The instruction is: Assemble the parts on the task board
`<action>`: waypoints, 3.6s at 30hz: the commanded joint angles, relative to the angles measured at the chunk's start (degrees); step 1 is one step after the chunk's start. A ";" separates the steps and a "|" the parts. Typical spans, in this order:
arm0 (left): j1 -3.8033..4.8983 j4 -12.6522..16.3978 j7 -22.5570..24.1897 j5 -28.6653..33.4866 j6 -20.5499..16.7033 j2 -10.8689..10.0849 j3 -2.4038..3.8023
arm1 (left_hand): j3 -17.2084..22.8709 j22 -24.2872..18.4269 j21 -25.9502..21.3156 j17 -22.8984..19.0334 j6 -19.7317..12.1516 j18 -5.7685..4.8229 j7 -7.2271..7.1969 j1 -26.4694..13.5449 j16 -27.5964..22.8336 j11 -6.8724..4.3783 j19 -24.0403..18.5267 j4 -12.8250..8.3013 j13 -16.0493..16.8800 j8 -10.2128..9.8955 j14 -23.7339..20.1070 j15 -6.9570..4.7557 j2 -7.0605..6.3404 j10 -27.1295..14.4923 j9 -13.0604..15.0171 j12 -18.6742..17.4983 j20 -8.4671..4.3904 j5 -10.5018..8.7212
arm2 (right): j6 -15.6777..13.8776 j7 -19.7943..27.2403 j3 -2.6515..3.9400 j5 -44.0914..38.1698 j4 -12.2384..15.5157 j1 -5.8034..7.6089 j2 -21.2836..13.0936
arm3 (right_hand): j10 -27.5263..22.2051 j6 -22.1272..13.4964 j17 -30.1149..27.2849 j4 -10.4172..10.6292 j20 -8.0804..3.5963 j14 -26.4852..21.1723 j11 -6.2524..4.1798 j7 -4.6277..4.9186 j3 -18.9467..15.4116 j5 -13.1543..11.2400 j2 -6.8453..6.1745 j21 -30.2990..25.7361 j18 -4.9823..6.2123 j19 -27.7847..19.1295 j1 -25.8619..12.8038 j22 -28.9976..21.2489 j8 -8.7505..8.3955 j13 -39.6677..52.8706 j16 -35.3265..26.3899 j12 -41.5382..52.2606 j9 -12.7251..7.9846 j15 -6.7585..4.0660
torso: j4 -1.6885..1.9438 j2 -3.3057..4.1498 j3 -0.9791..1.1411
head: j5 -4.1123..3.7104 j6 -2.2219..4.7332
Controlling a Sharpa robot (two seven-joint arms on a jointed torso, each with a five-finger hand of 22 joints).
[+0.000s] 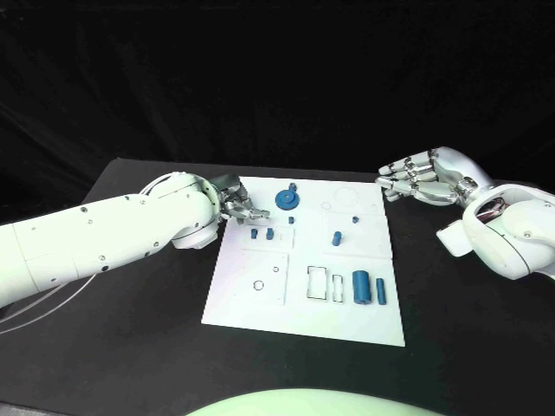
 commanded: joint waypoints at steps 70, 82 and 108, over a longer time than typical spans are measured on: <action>-0.13 -13.37 23.59 -19.01 4.02 13.00 -1.52 | 5.66 -20.19 -19.64 -15.46 -0.14 4.53 4.48 26.24 -3.34 5.47 -12.16 -2.49 -20.89 -10.25 -5.99 4.94 -1.56 -13.77 -18.21 -19.98 4.36 0.58 | 0.03 0.67 0.00 0.30 -0.07 -0.33 0.64 | -0.44 -0.24 -0.32 -0.16 0.27 -0.20 0.22 0.77 -0.27 0.32 -0.02 -0.02 0.37 0.06 -0.20 -0.37 -0.05 -0.07 -0.23 -0.10 0.06 0.03 | -0.02 0.01 0.04 | -1.48 1.38; -0.41 -14.31 23.87 -18.18 4.42 13.41 -1.53 | 6.38 -18.50 -18.02 -14.69 0.14 4.26 4.61 26.06 -1.70 5.46 -11.52 -2.70 -21.47 -10.65 -5.45 4.96 -1.82 -13.21 -18.81 -20.28 4.32 -1.42 | 0.09 0.66 0.00 0.30 -0.06 -0.34 0.61 | -0.44 -0.24 -0.32 -0.16 0.27 -0.20 0.22 0.77 -0.27 0.32 -0.02 -0.02 0.37 0.06 -0.20 -0.37 -0.05 -0.07 -0.23 -0.10 0.06 0.03 | 0.03 0.00 0.05 | -1.59 1.33; -0.46 -14.92 24.46 -17.02 5.57 14.07 -1.54 | 10.21 -14.94 -14.75 -13.19 1.01 3.76 4.65 27.57 1.22 5.35 -10.28 -4.50 -22.54 -11.54 -4.60 4.77 -0.70 -11.82 -19.99 -21.00 4.20 -1.87 | 0.19 0.68 0.00 0.30 -0.08 -0.34 0.65 | -0.48 -0.26 -0.38 -0.22 0.28 -0.23 0.22 0.77 -0.22 0.40 0.05 -0.02 0.37 0.05 -0.13 -0.46 -0.05 -0.07 -0.23 -0.10 0.06 0.04 | -0.01 0.01 0.07 | -1.57 1.39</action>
